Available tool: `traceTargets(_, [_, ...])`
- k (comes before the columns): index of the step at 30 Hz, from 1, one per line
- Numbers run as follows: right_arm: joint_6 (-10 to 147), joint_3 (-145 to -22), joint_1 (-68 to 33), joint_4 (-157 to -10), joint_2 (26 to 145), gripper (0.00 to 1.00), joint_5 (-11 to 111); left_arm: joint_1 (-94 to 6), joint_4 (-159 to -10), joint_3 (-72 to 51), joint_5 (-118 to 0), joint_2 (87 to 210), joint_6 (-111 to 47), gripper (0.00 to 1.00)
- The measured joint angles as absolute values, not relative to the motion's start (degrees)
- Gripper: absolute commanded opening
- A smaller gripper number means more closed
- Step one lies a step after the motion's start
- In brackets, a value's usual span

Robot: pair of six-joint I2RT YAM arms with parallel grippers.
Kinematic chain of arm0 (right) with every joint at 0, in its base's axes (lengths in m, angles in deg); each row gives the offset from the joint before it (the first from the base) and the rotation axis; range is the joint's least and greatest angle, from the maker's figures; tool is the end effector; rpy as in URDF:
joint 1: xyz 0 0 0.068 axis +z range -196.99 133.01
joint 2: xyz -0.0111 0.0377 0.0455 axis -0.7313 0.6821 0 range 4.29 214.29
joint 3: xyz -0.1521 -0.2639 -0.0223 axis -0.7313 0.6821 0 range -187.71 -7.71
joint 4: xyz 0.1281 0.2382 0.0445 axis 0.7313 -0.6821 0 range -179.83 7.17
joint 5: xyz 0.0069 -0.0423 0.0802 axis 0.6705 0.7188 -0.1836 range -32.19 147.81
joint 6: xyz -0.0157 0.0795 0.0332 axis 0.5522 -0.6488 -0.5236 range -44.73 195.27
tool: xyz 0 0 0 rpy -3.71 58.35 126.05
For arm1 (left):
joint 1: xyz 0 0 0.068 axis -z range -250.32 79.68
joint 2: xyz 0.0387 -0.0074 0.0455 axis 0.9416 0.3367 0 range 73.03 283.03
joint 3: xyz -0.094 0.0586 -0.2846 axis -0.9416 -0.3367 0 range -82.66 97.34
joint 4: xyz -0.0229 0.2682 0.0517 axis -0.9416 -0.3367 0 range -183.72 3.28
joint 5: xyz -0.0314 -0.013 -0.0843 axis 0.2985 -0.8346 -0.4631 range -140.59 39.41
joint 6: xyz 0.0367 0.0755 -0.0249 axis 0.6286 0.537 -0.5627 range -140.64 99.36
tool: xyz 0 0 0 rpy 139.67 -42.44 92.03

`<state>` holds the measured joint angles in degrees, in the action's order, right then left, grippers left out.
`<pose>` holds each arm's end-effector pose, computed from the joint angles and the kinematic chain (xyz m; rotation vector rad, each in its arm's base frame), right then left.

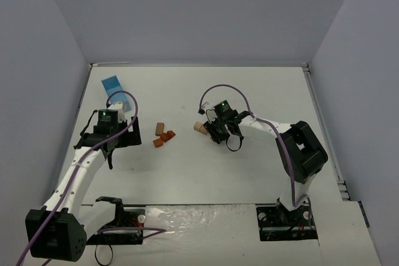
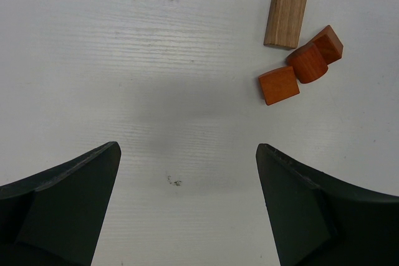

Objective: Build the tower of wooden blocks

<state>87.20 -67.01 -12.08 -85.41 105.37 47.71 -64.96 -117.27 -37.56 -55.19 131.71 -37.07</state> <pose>0.3345 0.2501 0.1729 -1.0204 2.1342 0.4031 0.2376 -0.0286 0.2600 -0.1872 2.3478 -0.2812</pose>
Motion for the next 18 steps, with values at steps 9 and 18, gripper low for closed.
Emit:
traceTargets(9, [88.5, -69.5, -12.1, -85.8, 107.2, 0.14, 47.3, -65.0, -117.3, -37.6, -55.2, 131.7, -37.1, 0.88])
traceTargets(18, [90.0, -70.7, -12.1, -85.9, 108.4, 0.16, 46.9, -65.0, -117.2, -37.6, -55.2, 131.7, -37.1, 0.88])
